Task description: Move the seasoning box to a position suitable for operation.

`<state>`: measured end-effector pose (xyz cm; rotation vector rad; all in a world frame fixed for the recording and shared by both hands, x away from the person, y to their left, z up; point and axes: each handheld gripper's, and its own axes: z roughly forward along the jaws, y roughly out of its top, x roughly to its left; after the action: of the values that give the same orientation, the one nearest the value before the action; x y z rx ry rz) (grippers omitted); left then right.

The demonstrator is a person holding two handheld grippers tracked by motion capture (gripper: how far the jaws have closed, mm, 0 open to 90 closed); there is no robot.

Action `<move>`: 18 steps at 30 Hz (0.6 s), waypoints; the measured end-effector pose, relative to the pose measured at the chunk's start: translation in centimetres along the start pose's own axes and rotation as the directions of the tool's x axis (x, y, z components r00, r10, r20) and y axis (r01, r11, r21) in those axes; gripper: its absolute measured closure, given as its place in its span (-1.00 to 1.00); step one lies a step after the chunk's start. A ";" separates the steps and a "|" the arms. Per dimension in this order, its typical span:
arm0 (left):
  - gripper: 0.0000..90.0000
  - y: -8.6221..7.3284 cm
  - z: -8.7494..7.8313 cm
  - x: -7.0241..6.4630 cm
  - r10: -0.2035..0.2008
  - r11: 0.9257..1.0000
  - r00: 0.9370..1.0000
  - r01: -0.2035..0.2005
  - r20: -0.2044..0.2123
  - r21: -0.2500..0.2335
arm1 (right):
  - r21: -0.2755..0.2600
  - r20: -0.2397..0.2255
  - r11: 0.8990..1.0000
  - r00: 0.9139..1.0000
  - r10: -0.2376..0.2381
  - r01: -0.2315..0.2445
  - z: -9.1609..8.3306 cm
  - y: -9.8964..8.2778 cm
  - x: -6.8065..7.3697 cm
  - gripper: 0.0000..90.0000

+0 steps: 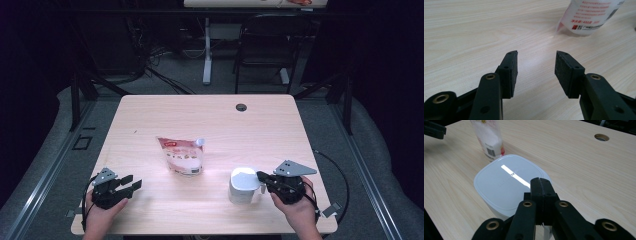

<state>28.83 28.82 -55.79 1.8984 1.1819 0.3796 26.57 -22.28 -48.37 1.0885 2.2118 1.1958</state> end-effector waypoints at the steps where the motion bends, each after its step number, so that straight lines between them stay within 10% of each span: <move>1: 0.18 0.0 0.0 0.0 0.000 1.000 1.000 0.000 0.000 0.001 | -0.001 -0.002 1.000 1.000 0.002 -0.002 0.0 0.0 0.0 1.00; 18: 0.18 0.0 -0.1 0.1 0.001 1.000 1.000 -0.001 -0.001 -0.003 | -0.002 -0.008 1.000 1.000 0.015 -0.015 -0.1 -0.2 -0.2 1.00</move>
<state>28.82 28.90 -55.74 1.8963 1.1800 0.3824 26.54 -22.56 -48.43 1.1034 2.2118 1.2100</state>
